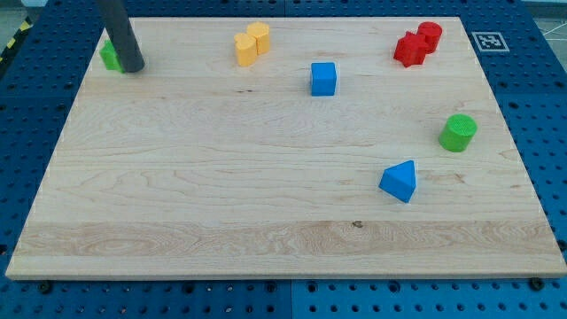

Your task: Point at the blue cube

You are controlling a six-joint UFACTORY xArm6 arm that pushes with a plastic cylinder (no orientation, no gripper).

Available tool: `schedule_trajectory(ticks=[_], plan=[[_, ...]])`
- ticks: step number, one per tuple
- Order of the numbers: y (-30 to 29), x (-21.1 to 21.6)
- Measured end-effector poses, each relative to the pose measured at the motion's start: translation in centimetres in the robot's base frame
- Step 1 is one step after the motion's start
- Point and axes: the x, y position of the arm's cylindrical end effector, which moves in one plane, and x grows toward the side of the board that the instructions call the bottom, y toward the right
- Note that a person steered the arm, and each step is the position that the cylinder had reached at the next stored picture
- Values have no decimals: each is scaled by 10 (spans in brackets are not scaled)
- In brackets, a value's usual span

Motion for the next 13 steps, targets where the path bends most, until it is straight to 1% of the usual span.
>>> schedule_trajectory(ticks=[1, 3, 4, 5, 6, 7, 8, 9, 10, 11, 12, 13], plan=[[27, 16], [132, 79], [179, 102], [228, 109], [287, 109], [299, 109], [299, 109], [319, 110], [381, 109], [392, 85], [392, 47], [388, 22]])
